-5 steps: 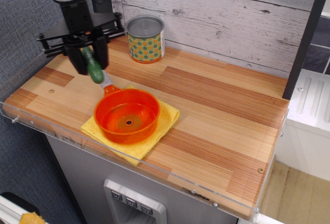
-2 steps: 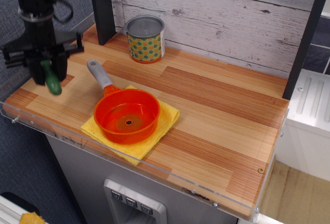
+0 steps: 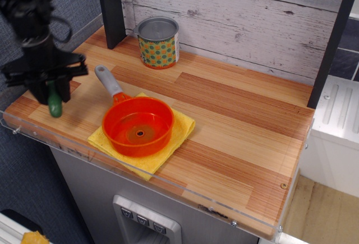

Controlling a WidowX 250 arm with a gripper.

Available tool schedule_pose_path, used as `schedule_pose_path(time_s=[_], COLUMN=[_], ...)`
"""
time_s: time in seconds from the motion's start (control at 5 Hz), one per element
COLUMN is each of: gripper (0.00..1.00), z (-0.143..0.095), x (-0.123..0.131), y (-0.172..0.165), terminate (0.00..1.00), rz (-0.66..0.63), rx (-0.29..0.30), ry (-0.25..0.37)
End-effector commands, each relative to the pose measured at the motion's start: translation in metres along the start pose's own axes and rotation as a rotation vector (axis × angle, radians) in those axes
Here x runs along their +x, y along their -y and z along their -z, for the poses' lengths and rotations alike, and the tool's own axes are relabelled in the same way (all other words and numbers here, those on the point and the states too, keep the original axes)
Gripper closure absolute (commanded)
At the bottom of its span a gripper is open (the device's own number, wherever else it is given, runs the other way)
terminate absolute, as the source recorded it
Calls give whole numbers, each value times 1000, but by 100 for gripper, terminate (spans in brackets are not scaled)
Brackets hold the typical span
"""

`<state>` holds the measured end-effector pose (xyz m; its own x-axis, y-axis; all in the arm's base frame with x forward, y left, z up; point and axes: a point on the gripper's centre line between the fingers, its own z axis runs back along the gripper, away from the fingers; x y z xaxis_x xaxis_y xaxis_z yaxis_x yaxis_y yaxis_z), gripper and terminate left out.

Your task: Pick up the cucumber and place it to the left of the yellow cloth

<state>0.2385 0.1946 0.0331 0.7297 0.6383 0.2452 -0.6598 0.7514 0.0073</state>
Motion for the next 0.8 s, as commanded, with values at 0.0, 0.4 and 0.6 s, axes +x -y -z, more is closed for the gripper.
schedule_pose_path(time_s=[0.0, 0.4, 0.6], gripper=[100, 0, 0], z=[-2, 2, 0], x=[-2, -3, -2], y=[-11, -12, -11], terminate=[0, 0, 0], rz=[32, 17, 16], rx=[-52, -19, 3], ry=[9, -65, -73])
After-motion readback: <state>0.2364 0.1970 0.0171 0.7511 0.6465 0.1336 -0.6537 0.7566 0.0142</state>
